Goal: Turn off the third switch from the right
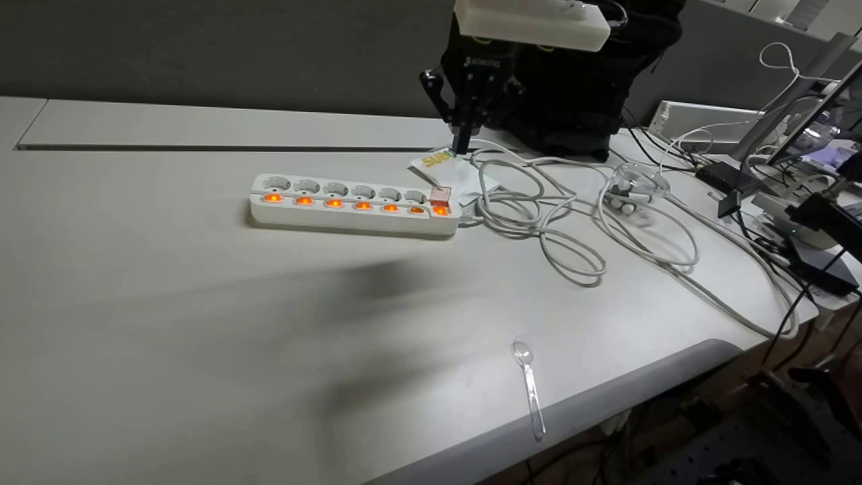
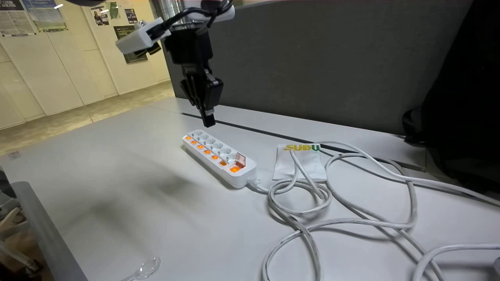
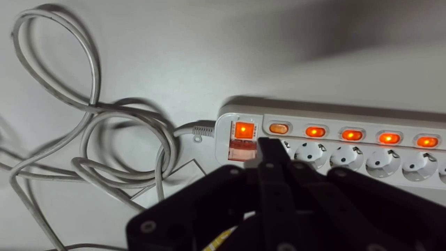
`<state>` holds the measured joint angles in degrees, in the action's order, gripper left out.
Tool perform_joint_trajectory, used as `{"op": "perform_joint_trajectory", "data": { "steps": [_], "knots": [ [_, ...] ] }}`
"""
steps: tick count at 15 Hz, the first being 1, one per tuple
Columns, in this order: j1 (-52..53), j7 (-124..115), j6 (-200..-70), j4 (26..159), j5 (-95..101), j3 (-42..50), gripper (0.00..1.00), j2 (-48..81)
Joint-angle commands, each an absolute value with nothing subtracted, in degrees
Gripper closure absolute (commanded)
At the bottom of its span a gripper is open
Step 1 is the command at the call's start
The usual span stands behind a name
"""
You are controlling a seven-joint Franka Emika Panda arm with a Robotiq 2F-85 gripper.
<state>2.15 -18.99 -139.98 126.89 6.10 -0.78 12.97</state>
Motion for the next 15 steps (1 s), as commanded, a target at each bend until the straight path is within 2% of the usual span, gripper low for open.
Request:
{"op": "perform_joint_trajectory", "data": {
  "steps": [1,15],
  "knots": [
    [2.9,-18.8,-139.9,126.8,5.8,0.0,0.99,12.9],
    [5.7,-21.3,-144.2,120.0,4.3,1.8,1.00,25.9]
  ]
}}
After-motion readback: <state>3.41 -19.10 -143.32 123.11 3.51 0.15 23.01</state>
